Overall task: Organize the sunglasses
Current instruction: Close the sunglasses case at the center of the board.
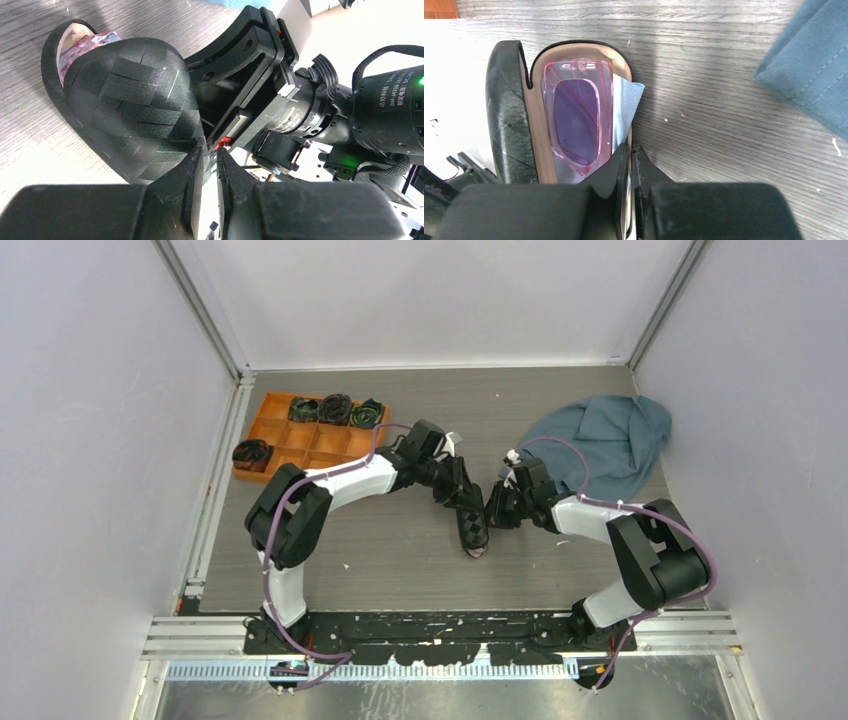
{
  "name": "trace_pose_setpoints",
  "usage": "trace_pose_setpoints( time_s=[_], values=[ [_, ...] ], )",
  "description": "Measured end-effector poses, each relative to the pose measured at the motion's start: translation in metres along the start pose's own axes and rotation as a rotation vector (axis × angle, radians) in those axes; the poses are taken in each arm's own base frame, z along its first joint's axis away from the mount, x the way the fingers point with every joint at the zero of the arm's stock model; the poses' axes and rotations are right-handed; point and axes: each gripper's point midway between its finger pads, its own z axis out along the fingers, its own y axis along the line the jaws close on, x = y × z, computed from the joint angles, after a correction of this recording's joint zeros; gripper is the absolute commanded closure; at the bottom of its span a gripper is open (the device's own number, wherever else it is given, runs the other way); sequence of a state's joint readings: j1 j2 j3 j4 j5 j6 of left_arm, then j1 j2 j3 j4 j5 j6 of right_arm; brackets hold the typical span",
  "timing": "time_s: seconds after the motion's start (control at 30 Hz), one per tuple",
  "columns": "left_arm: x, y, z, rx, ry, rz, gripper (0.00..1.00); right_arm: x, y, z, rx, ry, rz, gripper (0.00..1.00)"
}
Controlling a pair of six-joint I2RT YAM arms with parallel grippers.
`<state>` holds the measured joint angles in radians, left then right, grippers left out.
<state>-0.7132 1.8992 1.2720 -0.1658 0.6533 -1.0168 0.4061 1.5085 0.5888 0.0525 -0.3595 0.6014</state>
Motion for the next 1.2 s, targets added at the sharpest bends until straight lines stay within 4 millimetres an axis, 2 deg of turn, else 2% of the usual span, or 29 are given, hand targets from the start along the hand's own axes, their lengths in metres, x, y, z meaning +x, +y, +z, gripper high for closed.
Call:
trace_pose_setpoints(
  time_s=[0.3, 0.4, 0.53, 0.67, 0.97, 1.03, 1.2],
  values=[
    [0.003, 0.004, -0.001, -0.013, 0.01, 0.019, 0.77, 0.004, 0.002, -0.007, -0.002, -0.001, 0.016, 0.98],
    [0.004, 0.012, -0.001, -0.041, 0.012, 0.028, 0.77, 0.002, 0.006, -0.01, -0.013, -0.007, 0.023, 0.98],
    [0.011, 0.034, 0.0, -0.105, 0.017, 0.018, 0.76, -0.003, 0.022, -0.013, -0.078, -0.021, 0.014, 0.97],
    [0.015, 0.042, 0.0, -0.125, 0.026, 0.008, 0.75, -0.002, 0.025, -0.013, -0.091, -0.017, 0.018, 0.97],
    [0.015, 0.038, -0.006, -0.128, 0.011, 0.032, 0.72, -0.003, 0.03, -0.013, -0.113, -0.021, 0.016, 0.94],
    [0.016, 0.034, -0.011, -0.128, 0.007, 0.039, 0.7, -0.004, 0.03, -0.013, -0.115, -0.021, 0.015, 0.9],
    [0.016, 0.017, -0.028, -0.119, -0.021, 0.083, 0.67, -0.003, 0.03, -0.014, -0.116, -0.019, 0.016, 0.75]
  ],
)
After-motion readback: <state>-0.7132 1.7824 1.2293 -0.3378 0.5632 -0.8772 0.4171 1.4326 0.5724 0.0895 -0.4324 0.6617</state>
